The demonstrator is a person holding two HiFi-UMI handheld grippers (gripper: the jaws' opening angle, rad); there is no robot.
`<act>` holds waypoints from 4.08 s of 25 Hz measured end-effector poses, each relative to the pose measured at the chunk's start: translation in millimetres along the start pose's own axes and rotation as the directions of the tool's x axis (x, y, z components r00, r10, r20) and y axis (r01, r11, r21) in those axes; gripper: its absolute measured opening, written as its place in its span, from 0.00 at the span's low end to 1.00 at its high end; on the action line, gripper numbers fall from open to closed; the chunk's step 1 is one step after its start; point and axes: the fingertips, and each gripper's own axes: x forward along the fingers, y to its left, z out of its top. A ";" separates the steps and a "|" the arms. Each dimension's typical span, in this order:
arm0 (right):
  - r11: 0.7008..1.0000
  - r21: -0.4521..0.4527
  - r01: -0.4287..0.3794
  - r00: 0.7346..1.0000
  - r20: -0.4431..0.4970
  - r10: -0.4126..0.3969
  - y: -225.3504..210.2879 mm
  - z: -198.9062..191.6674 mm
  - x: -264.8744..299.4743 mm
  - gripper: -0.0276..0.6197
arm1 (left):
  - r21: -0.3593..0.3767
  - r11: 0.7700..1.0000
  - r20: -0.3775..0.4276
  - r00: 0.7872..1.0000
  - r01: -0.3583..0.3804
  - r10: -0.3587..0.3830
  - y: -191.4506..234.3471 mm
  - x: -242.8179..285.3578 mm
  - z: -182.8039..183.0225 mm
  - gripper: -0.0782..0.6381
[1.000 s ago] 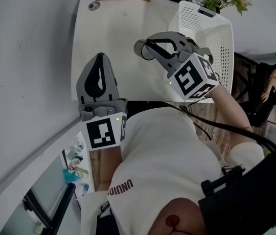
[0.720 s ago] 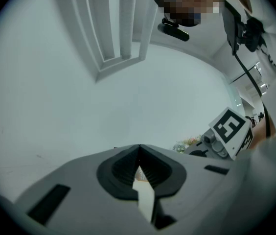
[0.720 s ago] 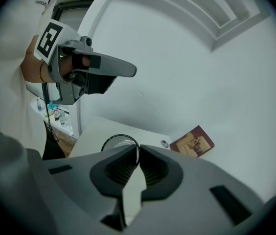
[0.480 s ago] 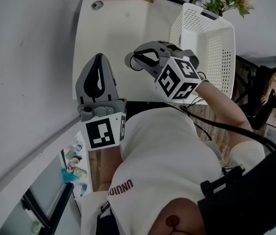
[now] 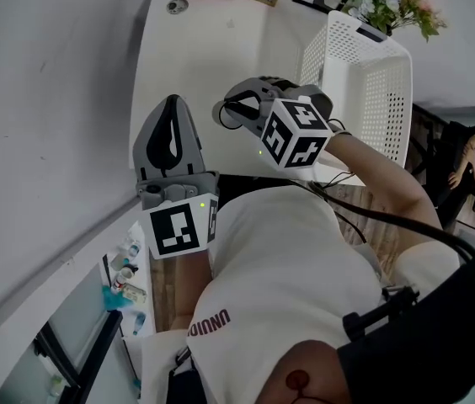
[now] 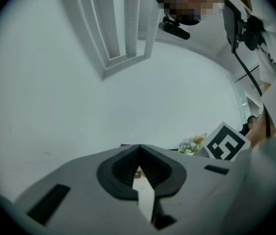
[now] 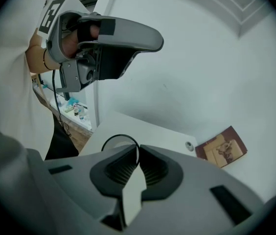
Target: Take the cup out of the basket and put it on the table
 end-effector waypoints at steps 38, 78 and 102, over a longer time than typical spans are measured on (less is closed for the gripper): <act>0.913 -0.148 -0.380 0.899 -0.293 0.326 51.1 -66.8 107.2 0.10 | -0.028 0.999 -0.044 0.998 -0.044 0.043 28.3 10.8 -31.1 0.12; 0.914 -0.036 -0.405 0.883 -0.275 0.381 41.6 -60.0 94.0 0.12 | -0.027 0.999 -0.046 0.998 -0.033 0.031 26.4 16.7 -30.7 0.12; 0.868 0.413 0.274 0.872 0.274 -0.405 -101.1 24.4 -79.4 0.07 | 0.020 1.000 -0.029 0.999 0.016 -0.016 -3.1 34.6 -13.7 0.12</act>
